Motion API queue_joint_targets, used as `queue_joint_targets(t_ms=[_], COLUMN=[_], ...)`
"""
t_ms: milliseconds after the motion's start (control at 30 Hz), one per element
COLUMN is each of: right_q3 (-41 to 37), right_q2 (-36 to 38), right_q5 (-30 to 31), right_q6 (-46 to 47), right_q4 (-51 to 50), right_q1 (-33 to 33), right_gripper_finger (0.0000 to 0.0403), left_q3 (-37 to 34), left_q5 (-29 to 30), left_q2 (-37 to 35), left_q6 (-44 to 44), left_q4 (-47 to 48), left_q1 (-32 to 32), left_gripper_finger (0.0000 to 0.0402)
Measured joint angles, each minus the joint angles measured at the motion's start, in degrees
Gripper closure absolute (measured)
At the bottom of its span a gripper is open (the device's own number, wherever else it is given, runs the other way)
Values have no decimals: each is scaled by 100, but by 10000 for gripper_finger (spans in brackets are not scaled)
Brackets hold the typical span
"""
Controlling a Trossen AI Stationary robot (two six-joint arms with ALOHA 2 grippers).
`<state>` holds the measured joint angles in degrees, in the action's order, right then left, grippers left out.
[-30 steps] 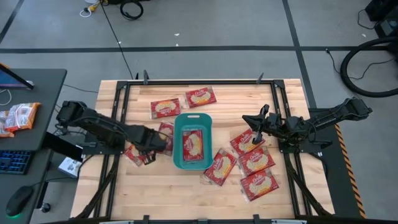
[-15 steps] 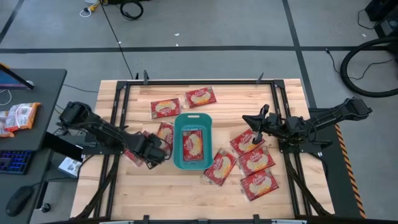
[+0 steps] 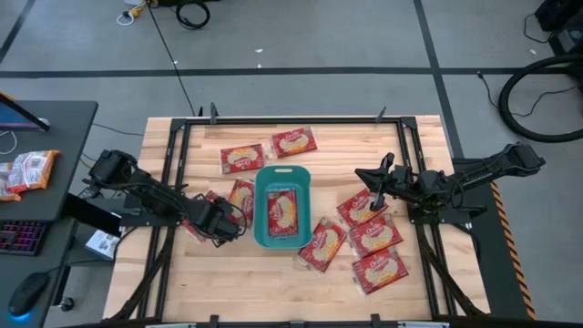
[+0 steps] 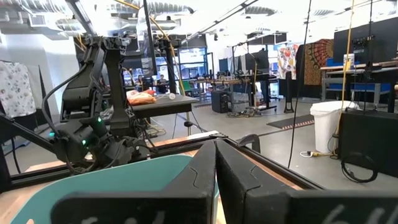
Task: Sort popcorn bags into baskets
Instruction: Put the red popcorn bag into the green bin
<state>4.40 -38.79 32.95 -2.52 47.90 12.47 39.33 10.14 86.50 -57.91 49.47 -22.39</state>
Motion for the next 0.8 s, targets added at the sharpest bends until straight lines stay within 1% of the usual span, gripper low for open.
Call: queue_joint_targets(t_ms=[200,433,600,700,800], right_q3=[0,0,0,0,0], right_q2=[0,0,0,0,0], right_q5=[-2,-2,-4,-4,-4], right_q6=[0,0,0,-2,0], right_q4=[3,2,2,2,2], right_q1=[0,0,0,0,0], right_gripper_finger=[384,384,384,384,384], left_q3=[-8,48,48,50,53], left_q5=[-12,-277,-259,-145,-93], left_q2=[-51,-317,-337,-325,-184], left_q6=[23,-47,-137,-146,-144], left_q4=[-60,-106,-257,-345,-280], left_q1=[-2,61,68,63,29], left_gripper_finger=[234,235,235,235,235])
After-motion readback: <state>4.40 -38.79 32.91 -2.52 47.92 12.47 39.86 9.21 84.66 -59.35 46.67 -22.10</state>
